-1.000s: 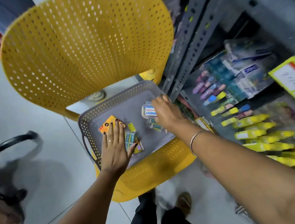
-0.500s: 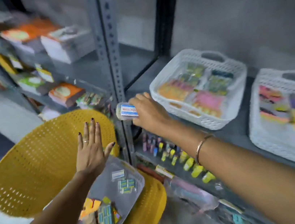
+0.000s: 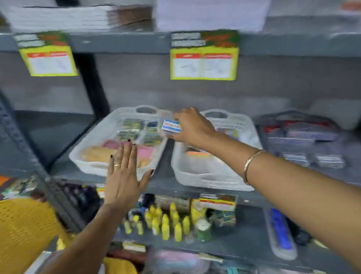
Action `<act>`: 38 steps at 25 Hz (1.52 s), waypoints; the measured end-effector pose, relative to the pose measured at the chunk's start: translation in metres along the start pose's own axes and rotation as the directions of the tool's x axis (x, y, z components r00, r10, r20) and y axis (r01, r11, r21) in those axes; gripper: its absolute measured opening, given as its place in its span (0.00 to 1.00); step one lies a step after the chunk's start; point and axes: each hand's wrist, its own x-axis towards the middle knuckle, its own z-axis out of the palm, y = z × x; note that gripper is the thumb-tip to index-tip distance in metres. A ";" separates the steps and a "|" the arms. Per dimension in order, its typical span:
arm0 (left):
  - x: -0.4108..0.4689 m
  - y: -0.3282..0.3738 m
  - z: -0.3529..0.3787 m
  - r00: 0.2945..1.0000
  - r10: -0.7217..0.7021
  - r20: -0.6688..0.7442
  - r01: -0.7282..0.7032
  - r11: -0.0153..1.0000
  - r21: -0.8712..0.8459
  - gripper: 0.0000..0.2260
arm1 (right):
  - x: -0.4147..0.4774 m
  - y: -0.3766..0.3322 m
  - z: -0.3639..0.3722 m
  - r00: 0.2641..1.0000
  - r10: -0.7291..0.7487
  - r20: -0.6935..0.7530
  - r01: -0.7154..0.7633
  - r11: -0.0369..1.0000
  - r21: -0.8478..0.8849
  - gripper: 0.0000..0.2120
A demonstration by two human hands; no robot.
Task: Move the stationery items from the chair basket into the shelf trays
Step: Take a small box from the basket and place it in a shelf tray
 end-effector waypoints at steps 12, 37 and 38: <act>0.020 0.319 0.064 0.916 0.353 0.190 -0.329 0.933 -0.146 0.37 | -0.146 0.281 -0.063 0.895 0.431 0.112 -0.416 0.899 -0.135 0.19; 0.034 0.372 0.102 0.851 0.405 0.334 -0.412 0.910 -0.055 0.33 | -0.169 0.340 -0.008 0.838 0.344 0.423 -0.374 0.927 -0.011 0.22; 0.035 0.372 0.101 0.852 0.404 0.334 -0.410 0.911 -0.055 0.33 | -0.169 0.339 -0.011 0.835 0.344 0.429 -0.379 0.925 -0.004 0.25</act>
